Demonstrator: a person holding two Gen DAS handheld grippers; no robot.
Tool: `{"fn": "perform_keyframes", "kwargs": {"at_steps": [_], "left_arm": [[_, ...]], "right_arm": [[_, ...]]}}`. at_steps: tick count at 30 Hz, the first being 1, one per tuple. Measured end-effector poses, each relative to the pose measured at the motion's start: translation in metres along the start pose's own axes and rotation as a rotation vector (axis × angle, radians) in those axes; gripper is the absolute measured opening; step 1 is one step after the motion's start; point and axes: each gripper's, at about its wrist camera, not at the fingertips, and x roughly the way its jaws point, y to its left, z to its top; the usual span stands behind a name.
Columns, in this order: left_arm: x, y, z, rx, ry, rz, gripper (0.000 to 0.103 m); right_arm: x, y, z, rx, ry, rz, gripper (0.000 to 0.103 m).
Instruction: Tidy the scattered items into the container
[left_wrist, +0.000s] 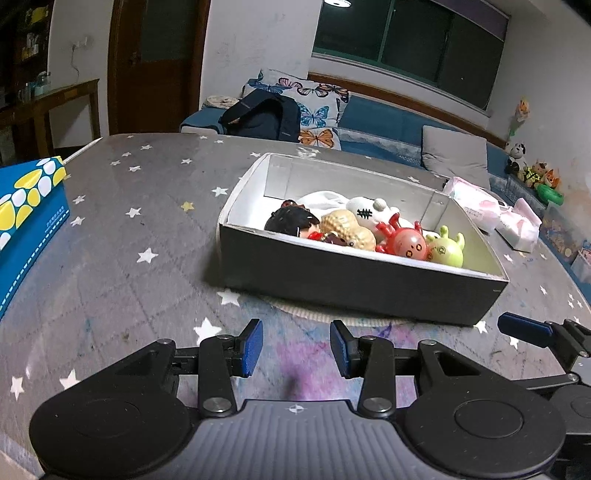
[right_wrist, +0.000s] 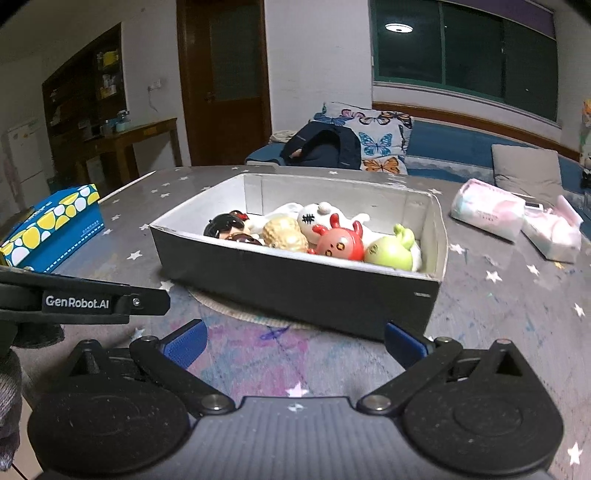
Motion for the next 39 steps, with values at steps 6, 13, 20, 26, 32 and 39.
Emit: {"fn": "perform_keyframes", "kwargs": {"at_steps": [6,13,20,26,32,39], "left_arm": [[-0.005,-0.001,-0.009,-0.014,-0.012,0.002,0.042],[-0.009,-0.002,-0.019,-0.018,-0.025,0.026,0.042],[-0.014,-0.007,-0.026,-0.007,-0.027,0.031,0.042],[-0.019,-0.012,-0.027,0.012,-0.035,0.041,0.042],[-0.019,-0.018,-0.026,0.029,-0.038,0.047,0.042],[-0.013,-0.020,-0.023,0.041,-0.032,0.059,0.042]], "right_arm": [[-0.002,-0.001,-0.011,0.024,0.008,-0.014,0.103],[-0.005,0.001,-0.019,0.031,0.016,-0.026,0.103],[-0.009,0.004,-0.021,0.032,0.009,-0.024,0.103],[-0.014,0.009,-0.022,0.014,0.004,-0.028,0.103],[-0.017,0.007,-0.020,0.017,-0.005,-0.027,0.103],[-0.010,0.003,-0.021,0.025,0.013,-0.027,0.103]]}}
